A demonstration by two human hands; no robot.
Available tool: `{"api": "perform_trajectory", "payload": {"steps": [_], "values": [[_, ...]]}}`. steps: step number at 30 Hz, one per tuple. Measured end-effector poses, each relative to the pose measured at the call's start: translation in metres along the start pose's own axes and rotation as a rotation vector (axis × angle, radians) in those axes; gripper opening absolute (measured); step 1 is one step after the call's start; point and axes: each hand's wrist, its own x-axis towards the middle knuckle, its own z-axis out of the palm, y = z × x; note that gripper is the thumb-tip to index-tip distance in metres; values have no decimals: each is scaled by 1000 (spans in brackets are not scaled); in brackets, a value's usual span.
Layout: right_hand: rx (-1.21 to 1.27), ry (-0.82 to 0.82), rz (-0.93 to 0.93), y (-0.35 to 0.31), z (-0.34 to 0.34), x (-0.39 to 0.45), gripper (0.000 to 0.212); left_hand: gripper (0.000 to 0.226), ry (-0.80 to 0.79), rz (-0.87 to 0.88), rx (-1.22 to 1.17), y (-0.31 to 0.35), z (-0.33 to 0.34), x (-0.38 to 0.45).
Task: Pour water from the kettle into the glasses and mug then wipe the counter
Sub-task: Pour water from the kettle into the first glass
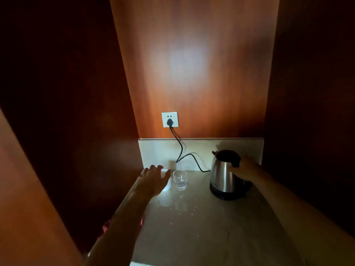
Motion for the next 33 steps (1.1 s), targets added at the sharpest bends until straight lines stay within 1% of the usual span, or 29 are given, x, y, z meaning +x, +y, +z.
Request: {"api": "perform_trajectory", "payload": {"steps": [1, 2, 3, 6, 7, 9, 11, 13, 17, 21, 23, 26, 31, 33], "values": [[71, 16, 33, 5, 3, 1, 106, 59, -18, -21, -6, -4, 3, 2], [138, 41, 76, 11, 5, 4, 108, 59, -26, -34, -5, -6, 8, 5], [211, 43, 93, 18, 10, 7, 102, 59, -36, -39, -11, -8, 13, 7], [386, -7, 123, 7, 6, -13, 69, 59, -66, -51, -52, -10, 24, 15], [458, -27, 118, 4, 8, -16, 62, 58, -64, -51, -58, -10, 27, 18], [601, -13, 114, 1, 14, -19, 59, 57, -75, -49, -65, -8, 33, 20], [690, 32, 111, 2, 26, -15, 64, 57, -87, -52, -70, -9, 40, 22], [733, 32, 118, 2, 31, -11, 65, 55, -83, -71, -83, -13, 47, 24], [810, -17, 109, 0, 28, 0, 59, 53, -85, -129, -89, -27, 55, 32], [837, -34, 122, 3, 27, 13, 58, 52, -84, -155, -57, -48, 59, 40], [842, -34, 93, 6, 27, 16, 58, 53, -60, -189, -46, -59, 64, 47], [849, -10, 79, 11, 32, 21, 56, 65, -89, -240, -43, -75, 72, 57], [831, 32, 76, 12, 34, 24, 58, 96, -167, -313, -84, -91, 89, 61], [826, 26, 80, 12, 34, 24, 58, 104, -174, -348, -121, -96, 99, 62]]}}
